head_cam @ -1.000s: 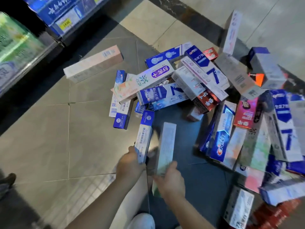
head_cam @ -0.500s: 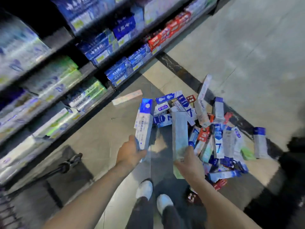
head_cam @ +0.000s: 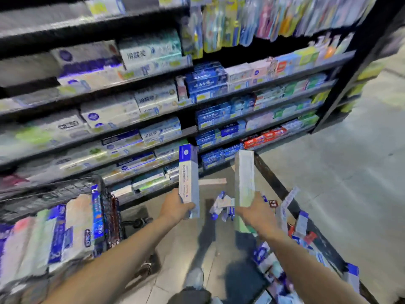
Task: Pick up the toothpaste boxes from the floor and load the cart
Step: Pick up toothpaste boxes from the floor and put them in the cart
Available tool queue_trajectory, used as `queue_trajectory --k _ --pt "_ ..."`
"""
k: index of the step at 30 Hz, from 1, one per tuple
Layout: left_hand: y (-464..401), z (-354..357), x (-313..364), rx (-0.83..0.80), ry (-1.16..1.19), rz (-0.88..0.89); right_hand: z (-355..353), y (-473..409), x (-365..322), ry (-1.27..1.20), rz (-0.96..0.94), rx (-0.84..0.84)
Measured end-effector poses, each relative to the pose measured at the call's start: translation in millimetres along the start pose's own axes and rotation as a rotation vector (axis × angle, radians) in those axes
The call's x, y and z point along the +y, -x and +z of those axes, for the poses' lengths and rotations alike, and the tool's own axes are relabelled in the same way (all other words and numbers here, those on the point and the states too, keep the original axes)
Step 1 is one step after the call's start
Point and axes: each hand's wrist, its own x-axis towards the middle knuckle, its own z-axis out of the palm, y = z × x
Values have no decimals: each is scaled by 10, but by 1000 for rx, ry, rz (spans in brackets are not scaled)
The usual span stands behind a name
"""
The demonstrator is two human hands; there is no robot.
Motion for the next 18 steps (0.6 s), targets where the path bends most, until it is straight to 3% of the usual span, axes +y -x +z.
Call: queue_trajectory --k 6,12,18 --pt "490 -626 -238 172 28 -75 104 215 -638 153 -199 -50" --pt "999 -1295 -660 292 152 -147 823 64 -1158 223 -378 -254" --pt "1494 -2031 -1345 353 202 -185 1462 901 -1855 310 -566 -301"
